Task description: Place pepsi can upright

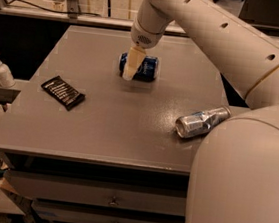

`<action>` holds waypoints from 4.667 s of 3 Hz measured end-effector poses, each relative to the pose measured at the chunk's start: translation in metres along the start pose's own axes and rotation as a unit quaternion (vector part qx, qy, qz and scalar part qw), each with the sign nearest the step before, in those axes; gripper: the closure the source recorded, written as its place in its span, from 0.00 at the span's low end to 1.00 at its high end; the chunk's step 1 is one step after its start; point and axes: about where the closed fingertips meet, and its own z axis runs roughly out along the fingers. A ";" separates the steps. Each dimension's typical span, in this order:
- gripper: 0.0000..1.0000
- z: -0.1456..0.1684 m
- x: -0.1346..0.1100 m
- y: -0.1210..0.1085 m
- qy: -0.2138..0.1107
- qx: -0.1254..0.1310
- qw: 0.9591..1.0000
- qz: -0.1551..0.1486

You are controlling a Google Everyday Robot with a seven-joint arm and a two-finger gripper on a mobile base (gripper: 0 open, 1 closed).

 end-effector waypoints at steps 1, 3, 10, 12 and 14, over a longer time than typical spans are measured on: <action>0.02 0.007 0.000 0.003 0.011 -0.006 1.000 0.003; 0.43 0.018 0.012 0.012 0.035 -0.016 0.999 0.006; 1.00 -0.061 -0.049 -0.027 -0.477 -0.073 0.859 0.170; 1.00 -0.049 -0.026 -0.017 -0.504 -0.070 0.838 0.199; 1.00 -0.031 -0.023 -0.005 -0.514 -0.049 0.841 0.159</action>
Offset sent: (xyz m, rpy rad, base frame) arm -0.0088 0.0014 -0.0219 -0.0740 0.0408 -0.0136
